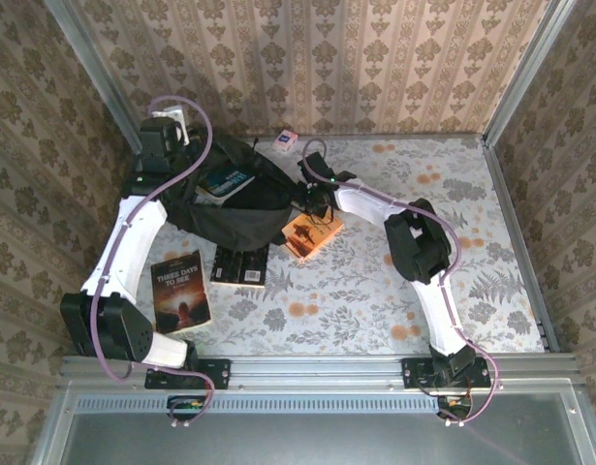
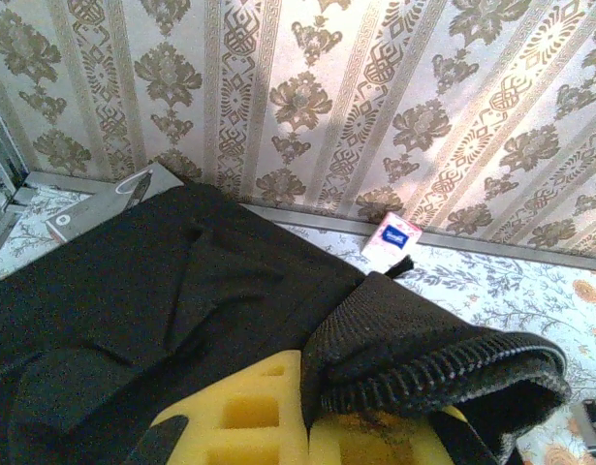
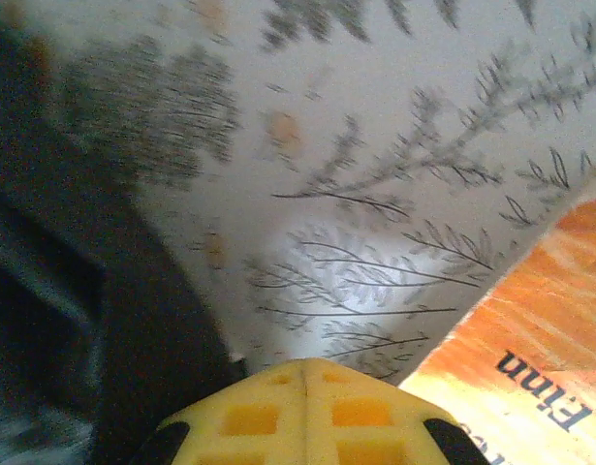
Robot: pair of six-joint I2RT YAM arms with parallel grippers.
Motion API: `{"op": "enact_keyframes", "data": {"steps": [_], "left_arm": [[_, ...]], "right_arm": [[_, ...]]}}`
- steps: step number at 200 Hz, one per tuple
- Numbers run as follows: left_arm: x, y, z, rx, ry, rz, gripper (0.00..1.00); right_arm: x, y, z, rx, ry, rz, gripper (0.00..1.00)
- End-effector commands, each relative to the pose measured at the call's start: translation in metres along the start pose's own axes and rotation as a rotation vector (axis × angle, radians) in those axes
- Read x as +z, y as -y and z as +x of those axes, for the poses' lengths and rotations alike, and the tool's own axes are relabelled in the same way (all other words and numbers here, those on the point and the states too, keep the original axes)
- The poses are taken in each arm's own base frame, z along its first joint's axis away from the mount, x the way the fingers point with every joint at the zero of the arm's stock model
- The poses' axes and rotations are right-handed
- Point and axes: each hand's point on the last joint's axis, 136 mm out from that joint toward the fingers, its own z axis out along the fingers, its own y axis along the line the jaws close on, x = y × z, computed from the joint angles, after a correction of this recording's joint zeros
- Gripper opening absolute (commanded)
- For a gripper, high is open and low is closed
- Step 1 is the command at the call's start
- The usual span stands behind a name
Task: Pack books, pencil case, and school supplies into a backpack
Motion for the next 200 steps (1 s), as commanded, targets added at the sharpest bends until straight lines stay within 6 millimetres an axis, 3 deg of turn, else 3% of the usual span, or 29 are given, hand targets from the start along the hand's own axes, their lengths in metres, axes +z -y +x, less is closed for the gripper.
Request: {"op": "enact_keyframes", "data": {"steps": [1, 46, 108, 131, 156, 193, 200], "left_arm": [[-0.021, 0.006, -0.040, -0.030, 0.146, 0.036, 0.00], [-0.017, 0.008, -0.023, -0.063, 0.102, 0.064, 0.00], [-0.018, 0.020, 0.005, -0.059, 0.020, 0.117, 0.00], [-0.021, 0.030, 0.014, -0.064, -0.013, 0.149, 0.00], [-0.021, 0.047, 0.040, -0.052, -0.087, 0.184, 0.03], [-0.024, 0.070, 0.095, -0.040, -0.230, 0.237, 0.14], [-0.026, 0.076, 0.107, -0.043, -0.260, 0.257, 0.19]], "right_arm": [[0.012, 0.044, 0.024, 0.059, -0.061, 0.215, 0.00], [0.000, 0.066, 0.031, 0.010, -0.045, 0.293, 0.00], [-0.031, 0.114, 0.060, -0.135, -0.079, 0.376, 0.00], [-0.040, 0.122, 0.075, -0.189, -0.103, 0.332, 0.00], [-0.054, 0.142, 0.095, -0.193, -0.138, 0.339, 0.00], [-0.080, 0.157, 0.105, -0.176, -0.107, 0.278, 0.00], [-0.084, 0.160, 0.104, -0.181, -0.098, 0.275, 0.04]]}}
